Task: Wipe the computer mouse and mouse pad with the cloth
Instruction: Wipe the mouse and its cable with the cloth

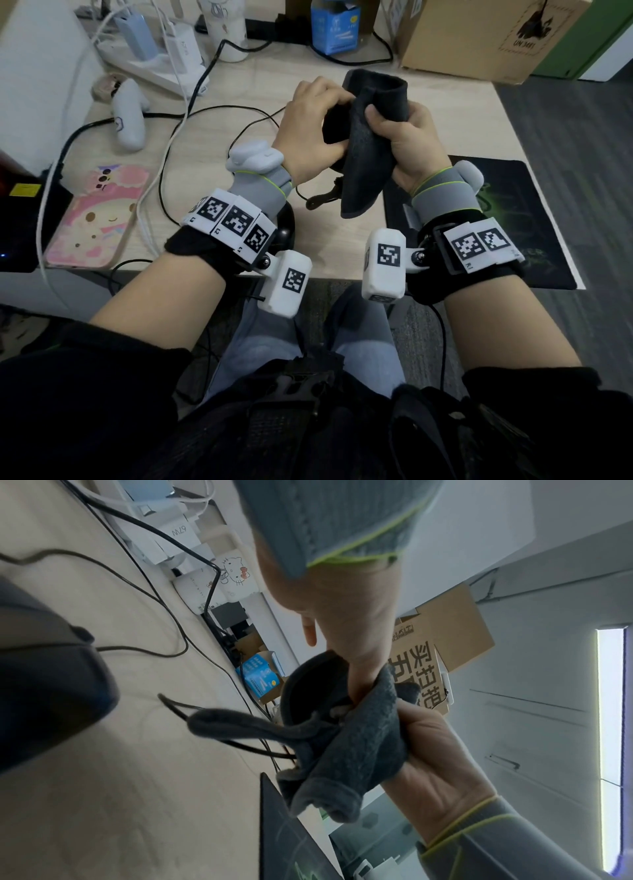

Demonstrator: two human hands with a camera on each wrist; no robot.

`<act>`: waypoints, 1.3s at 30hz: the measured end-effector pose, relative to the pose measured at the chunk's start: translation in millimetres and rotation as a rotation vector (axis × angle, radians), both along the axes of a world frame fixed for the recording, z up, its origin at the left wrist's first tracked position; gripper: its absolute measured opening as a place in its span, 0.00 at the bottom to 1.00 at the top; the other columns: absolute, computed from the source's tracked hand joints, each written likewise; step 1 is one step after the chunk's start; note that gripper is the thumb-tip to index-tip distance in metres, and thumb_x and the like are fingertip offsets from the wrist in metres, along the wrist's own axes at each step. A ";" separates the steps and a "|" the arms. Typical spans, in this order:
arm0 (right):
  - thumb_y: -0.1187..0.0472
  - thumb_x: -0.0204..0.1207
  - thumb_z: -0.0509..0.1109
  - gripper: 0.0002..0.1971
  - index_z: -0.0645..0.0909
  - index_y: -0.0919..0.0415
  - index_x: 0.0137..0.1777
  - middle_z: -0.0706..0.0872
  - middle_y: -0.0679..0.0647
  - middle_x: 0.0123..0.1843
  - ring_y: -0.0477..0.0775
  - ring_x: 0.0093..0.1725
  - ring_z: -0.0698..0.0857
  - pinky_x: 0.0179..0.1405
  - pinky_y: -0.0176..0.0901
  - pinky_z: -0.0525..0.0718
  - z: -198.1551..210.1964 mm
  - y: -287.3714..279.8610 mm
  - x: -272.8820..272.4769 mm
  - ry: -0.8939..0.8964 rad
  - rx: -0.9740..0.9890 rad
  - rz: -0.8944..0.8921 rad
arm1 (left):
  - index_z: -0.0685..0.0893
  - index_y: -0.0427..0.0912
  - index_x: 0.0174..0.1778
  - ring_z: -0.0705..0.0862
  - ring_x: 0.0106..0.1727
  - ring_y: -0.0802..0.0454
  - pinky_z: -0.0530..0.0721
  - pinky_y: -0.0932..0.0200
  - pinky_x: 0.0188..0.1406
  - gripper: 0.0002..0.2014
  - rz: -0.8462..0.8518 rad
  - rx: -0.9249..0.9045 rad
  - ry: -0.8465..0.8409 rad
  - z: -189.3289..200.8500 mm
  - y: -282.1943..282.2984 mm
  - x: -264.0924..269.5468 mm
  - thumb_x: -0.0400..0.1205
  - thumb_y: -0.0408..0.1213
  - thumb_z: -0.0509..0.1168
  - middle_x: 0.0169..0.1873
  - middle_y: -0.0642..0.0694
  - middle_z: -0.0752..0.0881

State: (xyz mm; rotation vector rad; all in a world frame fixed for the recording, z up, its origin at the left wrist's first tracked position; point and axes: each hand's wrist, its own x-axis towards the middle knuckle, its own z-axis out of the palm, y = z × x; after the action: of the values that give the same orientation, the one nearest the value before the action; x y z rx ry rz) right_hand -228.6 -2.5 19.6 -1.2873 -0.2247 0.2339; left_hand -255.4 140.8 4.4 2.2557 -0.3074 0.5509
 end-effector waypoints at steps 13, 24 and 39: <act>0.69 0.82 0.61 0.09 0.82 0.64 0.44 0.90 0.47 0.32 0.45 0.36 0.89 0.40 0.37 0.86 5.4 7.7 1.1 -0.104 -0.180 -0.086 | 0.85 0.35 0.43 0.80 0.47 0.43 0.74 0.63 0.48 0.20 0.010 -0.085 -0.022 3.5 -2.2 0.3 0.65 0.48 0.65 0.34 0.62 0.73; 0.67 0.82 0.61 0.09 0.82 0.65 0.45 0.91 0.52 0.36 0.51 0.40 0.89 0.49 0.43 0.88 6.7 9.1 -2.8 0.010 -0.024 -0.068 | 0.83 0.36 0.38 0.78 0.46 0.46 0.69 0.66 0.47 0.14 0.048 -0.114 -0.185 2.8 -1.8 -1.2 0.68 0.44 0.72 0.40 0.41 0.84; 0.64 0.83 0.61 0.08 0.81 0.65 0.49 0.88 0.60 0.44 0.57 0.44 0.88 0.44 0.49 0.88 1.7 -0.5 -3.4 0.091 0.101 -0.166 | 0.78 0.52 0.36 0.86 0.35 0.64 0.82 0.56 0.46 0.16 -0.085 -0.441 0.076 8.3 14.8 -8.7 0.65 0.32 0.77 0.28 0.66 0.85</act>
State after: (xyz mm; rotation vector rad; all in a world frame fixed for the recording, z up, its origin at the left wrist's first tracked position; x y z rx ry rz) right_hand -232.0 -3.0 21.4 -1.1855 -0.0507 0.1366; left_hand -264.1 155.5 12.7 1.8239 -0.2171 0.4375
